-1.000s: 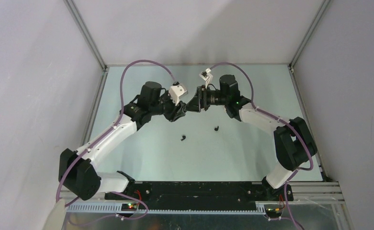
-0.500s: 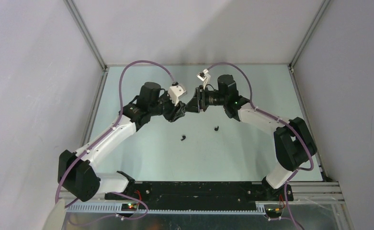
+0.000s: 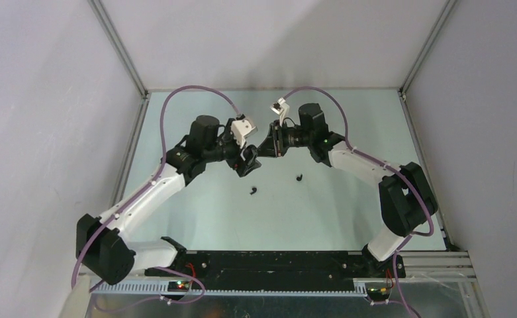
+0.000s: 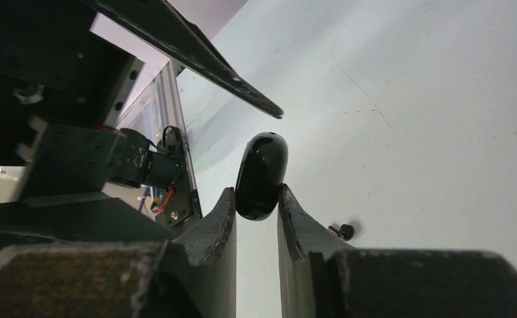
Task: Insert the wireless bluetooth earbuds into the charging case
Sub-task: Pass from the left arm to the right, then pass from the right arm to the left
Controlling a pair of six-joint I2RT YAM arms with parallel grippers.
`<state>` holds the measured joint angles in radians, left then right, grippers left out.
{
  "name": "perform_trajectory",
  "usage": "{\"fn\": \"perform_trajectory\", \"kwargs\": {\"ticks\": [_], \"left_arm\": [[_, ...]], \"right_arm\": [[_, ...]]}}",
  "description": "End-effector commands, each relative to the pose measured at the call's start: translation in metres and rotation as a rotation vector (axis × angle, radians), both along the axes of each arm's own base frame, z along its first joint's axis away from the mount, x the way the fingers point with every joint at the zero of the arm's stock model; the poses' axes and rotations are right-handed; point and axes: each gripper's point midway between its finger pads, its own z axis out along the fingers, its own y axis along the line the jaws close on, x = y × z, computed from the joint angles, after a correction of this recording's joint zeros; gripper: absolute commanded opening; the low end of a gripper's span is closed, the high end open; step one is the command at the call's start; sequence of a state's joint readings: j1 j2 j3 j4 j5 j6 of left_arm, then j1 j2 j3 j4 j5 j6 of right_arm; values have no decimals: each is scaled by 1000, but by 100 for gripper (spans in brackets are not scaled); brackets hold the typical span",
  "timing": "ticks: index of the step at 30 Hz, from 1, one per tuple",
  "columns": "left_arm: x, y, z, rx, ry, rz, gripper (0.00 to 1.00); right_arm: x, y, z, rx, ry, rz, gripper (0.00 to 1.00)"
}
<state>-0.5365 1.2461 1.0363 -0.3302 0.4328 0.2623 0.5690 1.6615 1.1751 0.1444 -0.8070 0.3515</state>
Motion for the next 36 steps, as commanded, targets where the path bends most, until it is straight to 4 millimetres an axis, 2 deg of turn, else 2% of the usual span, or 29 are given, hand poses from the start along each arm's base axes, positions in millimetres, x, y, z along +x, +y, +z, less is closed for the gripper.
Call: {"fn": "perform_trajectory", "kwargs": {"ticks": [1,5,9,12,15,18,19,20,26,28,30,33,36], "left_arm": [[-11,-9,30,-88,-71,-57,99],[-13,-4,43,-148,-60,-62,100],[-10,10,58,-278,6,-94,99],[-20,12,63,-357,85,-200,99],[-37,5,55,-353,174,-356,99],[-53,5,46,-263,224,-466,99],[-56,2,38,-247,254,-495,99],[-63,3,39,-223,251,-530,99],[-74,-7,14,-132,263,-576,99],[-83,-14,11,-109,256,-614,98],[-88,-17,8,-100,257,-633,96],[-91,-21,7,-95,263,-648,89],[-93,-23,7,-95,265,-659,86]], "right_arm": [[4,-5,39,37,-138,23,10],[1,-14,47,31,-176,31,10],[-5,-29,54,22,-229,69,10],[-12,-41,60,29,-250,105,10],[-23,-53,68,36,-307,162,10],[-29,-61,72,20,-365,190,10],[-30,-63,69,0,-374,201,10],[-33,-65,66,-10,-370,208,10],[-54,-66,46,-96,-408,353,11],[-65,-69,41,-135,-369,411,10],[-67,-69,37,-151,-349,438,10],[-71,-67,31,-147,-333,487,10],[-85,-68,26,-158,-299,551,10]]}}
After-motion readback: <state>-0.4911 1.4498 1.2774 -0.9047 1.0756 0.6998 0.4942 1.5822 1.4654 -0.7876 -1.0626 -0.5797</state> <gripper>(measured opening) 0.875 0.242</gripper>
